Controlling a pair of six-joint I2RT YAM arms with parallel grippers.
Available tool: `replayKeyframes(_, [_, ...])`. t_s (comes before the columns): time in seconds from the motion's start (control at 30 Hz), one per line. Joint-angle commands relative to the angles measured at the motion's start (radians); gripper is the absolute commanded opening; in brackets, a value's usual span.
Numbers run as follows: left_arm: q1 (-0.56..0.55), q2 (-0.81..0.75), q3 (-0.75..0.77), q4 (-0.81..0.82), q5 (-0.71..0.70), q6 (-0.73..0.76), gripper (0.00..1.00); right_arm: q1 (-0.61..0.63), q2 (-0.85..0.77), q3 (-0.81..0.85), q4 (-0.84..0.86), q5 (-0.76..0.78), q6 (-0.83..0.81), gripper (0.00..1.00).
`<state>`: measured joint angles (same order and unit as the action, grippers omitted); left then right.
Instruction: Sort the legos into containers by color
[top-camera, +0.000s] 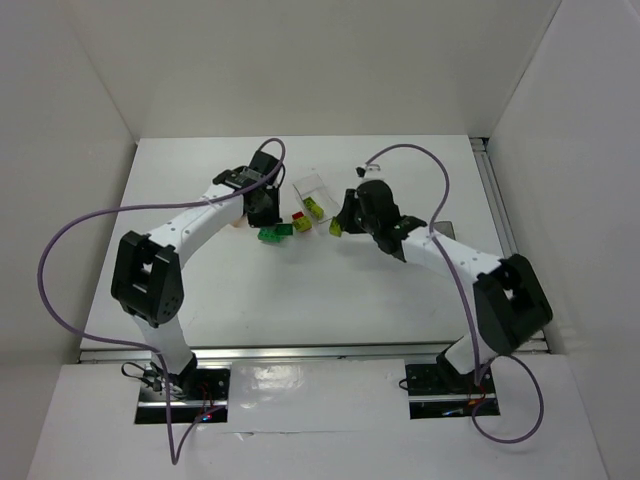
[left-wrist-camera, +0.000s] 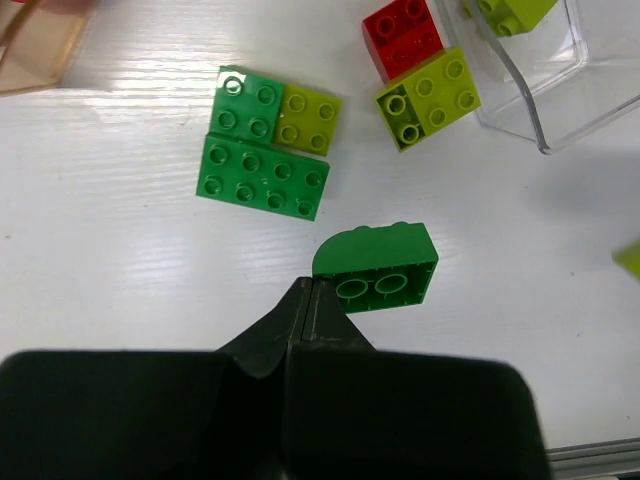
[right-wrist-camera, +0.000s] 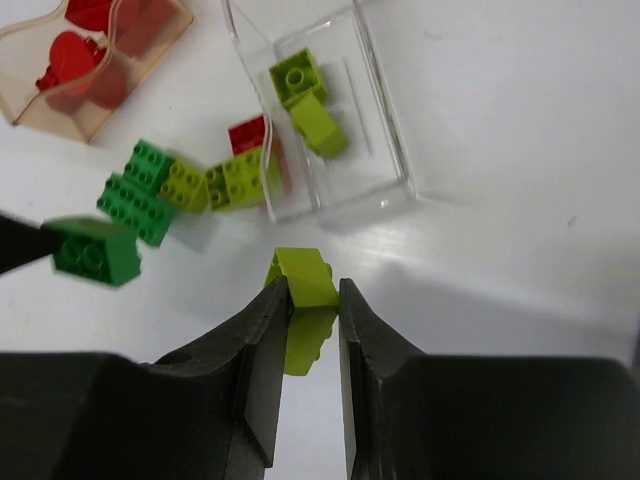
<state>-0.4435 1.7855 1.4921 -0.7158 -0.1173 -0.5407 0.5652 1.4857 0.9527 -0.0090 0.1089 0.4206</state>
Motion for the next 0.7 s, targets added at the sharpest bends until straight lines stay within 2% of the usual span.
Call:
replayKeyframes(0.0, [0.003, -0.050, -0.013, -0.051, -0.074, -0.033, 0.00, 0.002, 0.123, 0.150, -0.014, 0.040, -0.023, 0.24])
replayKeyframes(0.27, [0.003, -0.089, -0.035, -0.060, -0.065, -0.033, 0.00, -0.028, 0.410, 0.450, -0.036, 0.083, -0.032, 0.25])
replayKeyframes(0.4, [0.003, -0.089, -0.015, -0.071, -0.065, -0.033, 0.00, -0.028, 0.491, 0.526, -0.058, 0.092, -0.032, 0.25])
replayKeyframes(0.43, [0.003, -0.089, -0.015, -0.071, -0.065, -0.033, 0.00, -0.028, 0.501, 0.526, -0.059, 0.104, -0.032, 0.28])
replayKeyframes(0.47, [0.003, -0.098, -0.006, -0.071, -0.056, -0.033, 0.00, -0.028, 0.513, 0.540, -0.059, 0.104, -0.032, 0.41])
replayKeyframes(0.6, [-0.006, -0.098, 0.003, -0.071, -0.019, -0.033, 0.00, -0.028, 0.493, 0.551, -0.078, 0.115, -0.032, 0.78])
replayKeyframes(0.67, [-0.038, -0.098, 0.026, -0.071, -0.010, -0.033, 0.00, -0.028, 0.467, 0.551, -0.107, 0.153, -0.032, 0.80])
